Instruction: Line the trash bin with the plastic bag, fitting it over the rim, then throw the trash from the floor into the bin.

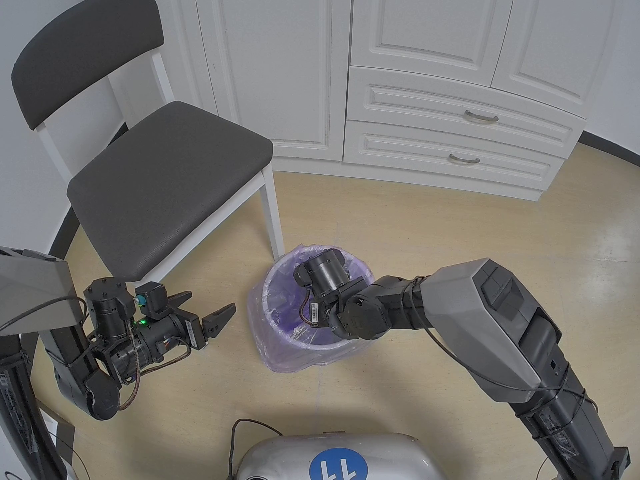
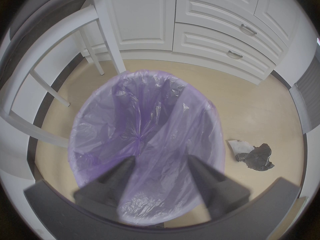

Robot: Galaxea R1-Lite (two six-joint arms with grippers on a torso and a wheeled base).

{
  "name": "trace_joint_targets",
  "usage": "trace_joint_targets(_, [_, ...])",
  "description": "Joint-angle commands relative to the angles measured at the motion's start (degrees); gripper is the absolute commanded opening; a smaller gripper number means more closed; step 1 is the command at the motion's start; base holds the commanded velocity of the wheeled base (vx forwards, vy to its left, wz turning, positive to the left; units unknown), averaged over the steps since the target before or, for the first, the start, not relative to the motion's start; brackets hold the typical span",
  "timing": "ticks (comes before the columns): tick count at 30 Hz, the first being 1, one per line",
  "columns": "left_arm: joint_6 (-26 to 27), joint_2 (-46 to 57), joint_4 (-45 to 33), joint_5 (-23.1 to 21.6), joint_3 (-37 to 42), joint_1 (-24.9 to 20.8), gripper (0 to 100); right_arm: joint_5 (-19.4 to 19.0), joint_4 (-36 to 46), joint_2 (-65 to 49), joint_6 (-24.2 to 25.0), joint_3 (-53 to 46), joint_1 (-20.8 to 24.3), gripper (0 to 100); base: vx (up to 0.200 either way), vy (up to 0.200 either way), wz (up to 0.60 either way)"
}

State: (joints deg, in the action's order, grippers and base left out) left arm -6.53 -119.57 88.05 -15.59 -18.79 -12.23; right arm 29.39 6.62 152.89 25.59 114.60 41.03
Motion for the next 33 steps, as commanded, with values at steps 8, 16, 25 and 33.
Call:
trace_joint_targets(8, [-0.06,0.12,0.01,0.04,0.06,0.01,100,3.04,1.64,-1.2,-0.28,-0.01,0.1,0,0.0,0.0,0.0])
trace_joint_targets(16, [-0.06,0.47,0.01,0.04,0.24,0.01,100,8.31,14.47,-5.59,0.34,-0.01,0.19,0,0.0,0.0,0.0])
trace_joint_targets(25, [-0.06,1.18,0.01,-0.05,0.5,0.01,100,13.06,24.41,-8.49,1.39,-0.01,-0.34,0,0.0,0.0,0.0])
trace_joint_targets(33, [-0.06,1.26,0.01,0.04,0.77,-0.43,100,13.24,24.32,-8.05,4.56,-4.65,-0.52,0,0.0,0.0,0.0])
